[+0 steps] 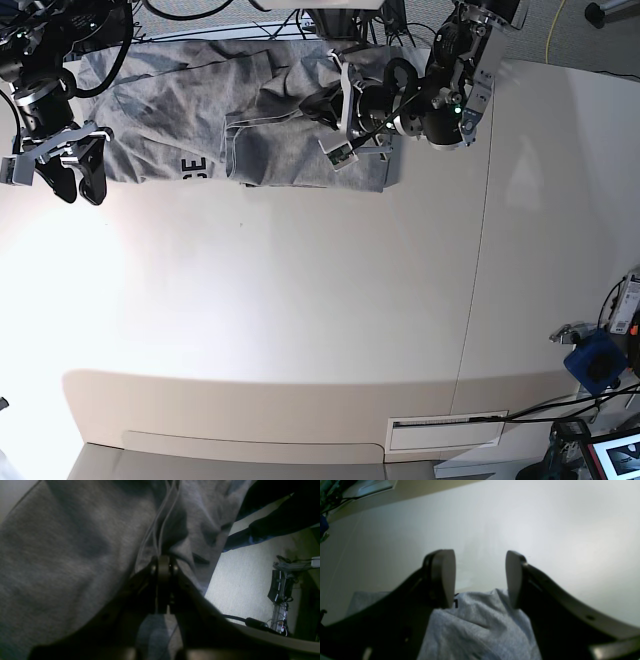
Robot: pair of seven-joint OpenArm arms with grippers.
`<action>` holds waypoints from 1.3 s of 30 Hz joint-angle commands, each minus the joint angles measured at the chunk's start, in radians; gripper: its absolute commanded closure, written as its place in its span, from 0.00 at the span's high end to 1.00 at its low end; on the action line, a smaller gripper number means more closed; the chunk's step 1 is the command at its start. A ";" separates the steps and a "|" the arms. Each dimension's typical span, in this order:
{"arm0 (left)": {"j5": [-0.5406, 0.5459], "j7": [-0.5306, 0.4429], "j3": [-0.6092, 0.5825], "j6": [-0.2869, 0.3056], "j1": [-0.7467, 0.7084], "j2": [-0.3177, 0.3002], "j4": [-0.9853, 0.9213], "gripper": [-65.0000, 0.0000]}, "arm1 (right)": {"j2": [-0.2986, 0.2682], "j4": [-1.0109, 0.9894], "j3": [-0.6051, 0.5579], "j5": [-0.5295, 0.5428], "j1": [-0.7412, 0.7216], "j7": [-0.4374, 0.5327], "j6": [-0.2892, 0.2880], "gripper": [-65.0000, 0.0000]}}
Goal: Fold the T-shirt properly
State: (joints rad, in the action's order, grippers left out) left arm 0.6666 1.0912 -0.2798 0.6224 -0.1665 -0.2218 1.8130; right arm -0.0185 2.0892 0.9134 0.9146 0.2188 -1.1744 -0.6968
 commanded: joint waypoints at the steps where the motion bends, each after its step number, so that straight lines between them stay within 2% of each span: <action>1: 0.022 -0.018 0.001 0.006 0.009 0.003 0.014 0.00 | -0.012 0.017 0.003 0.023 -0.003 0.022 -0.001 0.49; 8: 0.022 -0.018 0.001 0.006 0.008 0.003 0.014 0.00 | -0.012 0.017 0.003 0.023 -0.003 0.022 -0.001 0.49; 11: 0.022 -0.018 0.001 0.034 0.008 0.003 0.014 0.28 | -0.012 0.017 0.003 0.023 -0.003 0.022 -0.001 0.49; 13: 0.021 -0.019 0.001 0.032 0.008 0.003 0.014 0.36 | -0.012 0.017 0.003 0.023 -0.003 0.022 -0.001 0.49; 20: -0.046 -0.071 -0.008 0.031 0.009 0.005 -0.013 0.36 | -0.012 0.017 0.003 0.023 -0.003 0.022 -0.001 0.49; 23: -0.082 -0.072 -0.048 0.000 0.009 0.005 -0.018 0.34 | -0.012 0.017 0.003 0.023 -0.003 0.022 -0.001 0.49; 25: -0.088 -0.074 -0.080 -0.006 0.009 0.005 -0.018 0.23 | -0.012 0.017 0.003 0.023 -0.003 0.022 -0.001 0.49; 27: -0.086 -0.084 -0.107 -0.005 0.009 0.006 -0.018 0.05 | -0.012 0.017 0.003 0.023 -0.003 0.022 -0.001 0.49; 28: -0.079 -0.083 -0.118 -0.005 0.012 0.006 -0.018 0.00 | -0.012 0.017 0.003 0.023 -0.002 0.022 -0.001 0.49; 33: -0.012 -0.066 -0.132 -0.003 0.020 0.006 -0.009 0.00 | -0.012 0.017 0.003 0.023 -0.002 0.021 -0.001 0.49; 38: 0.167 -0.004 -0.132 0.076 0.019 0.006 0.003 0.00 | -0.012 0.017 0.003 0.023 -0.002 0.021 -0.001 0.49; 39: 0.199 0.001 -0.132 0.076 0.017 0.006 0.003 0.00 | -0.012 0.017 0.003 0.023 -0.003 0.021 -0.001 0.49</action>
State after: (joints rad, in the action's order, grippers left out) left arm 0.8463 1.1061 -0.4114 0.6930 -0.1551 -0.2192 1.7966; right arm -0.0185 2.0892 0.9134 0.9146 0.2188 -1.1748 -0.6968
